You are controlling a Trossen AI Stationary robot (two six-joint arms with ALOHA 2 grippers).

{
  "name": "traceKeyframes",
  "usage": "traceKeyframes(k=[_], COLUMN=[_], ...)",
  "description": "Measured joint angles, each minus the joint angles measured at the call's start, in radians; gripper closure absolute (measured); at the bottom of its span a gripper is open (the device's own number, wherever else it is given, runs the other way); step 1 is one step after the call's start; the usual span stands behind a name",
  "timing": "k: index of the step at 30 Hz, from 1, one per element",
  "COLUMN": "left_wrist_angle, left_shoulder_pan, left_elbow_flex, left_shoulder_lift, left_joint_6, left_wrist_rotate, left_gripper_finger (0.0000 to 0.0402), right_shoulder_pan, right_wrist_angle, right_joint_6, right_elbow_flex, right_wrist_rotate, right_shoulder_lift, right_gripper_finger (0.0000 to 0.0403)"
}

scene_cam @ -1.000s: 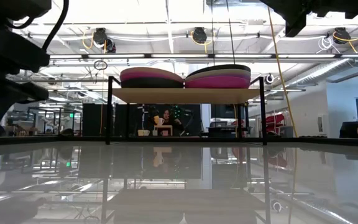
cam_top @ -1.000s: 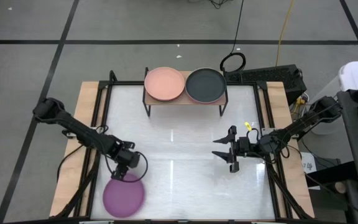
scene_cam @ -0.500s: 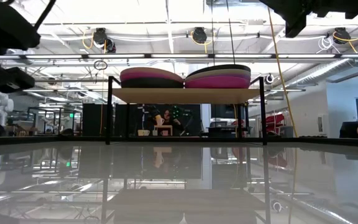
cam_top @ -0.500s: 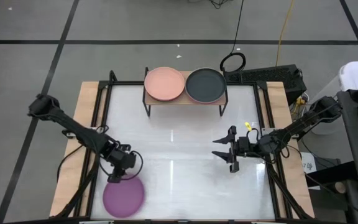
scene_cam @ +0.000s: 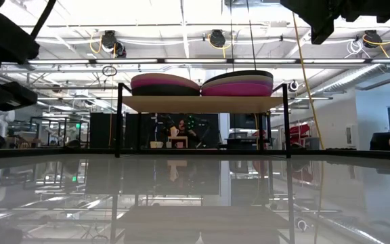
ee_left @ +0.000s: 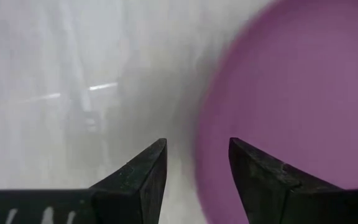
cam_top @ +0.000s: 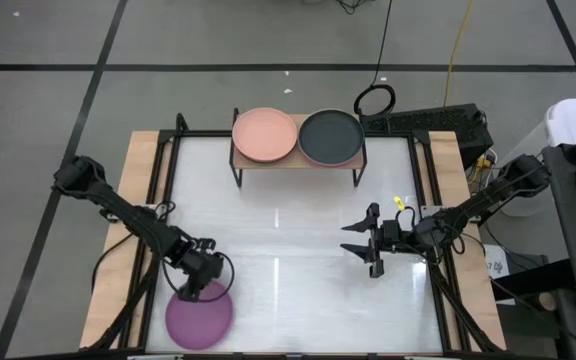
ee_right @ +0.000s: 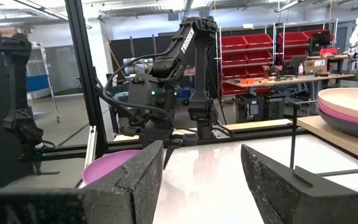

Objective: Place and stack plates onto a shelf
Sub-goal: Stack the violet plate on top of the pink pink plate on the shelf

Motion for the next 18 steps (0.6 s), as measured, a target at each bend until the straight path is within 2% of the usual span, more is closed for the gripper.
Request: traceKeyframes(k=[3,7,18], left_wrist_angle=[0.004,0.004,0.005], left_shoulder_pan=[0.000,-0.001,0.000], left_elbow_flex=[0.000,0.000,0.000], left_shoulder_lift=[0.000,0.000,0.000], left_joint_6=[0.000,0.000,0.011], left_wrist_rotate=[-0.051,-0.057,-0.058], left_gripper_finger=[0.0225,0.0233,0.0354], right_shoulder_pan=[0.000,0.000,0.000], right_wrist_angle=[0.000,-0.005,-0.044], right_joint_6=[0.007,0.024,0.045], right_elbow_flex=[0.000,0.000,0.000], right_wrist_rotate=[0.000,0.000,-0.001], right_shoulder_lift=[0.000,0.000,0.000], right_gripper_finger=[0.0206,0.0206,0.0206])
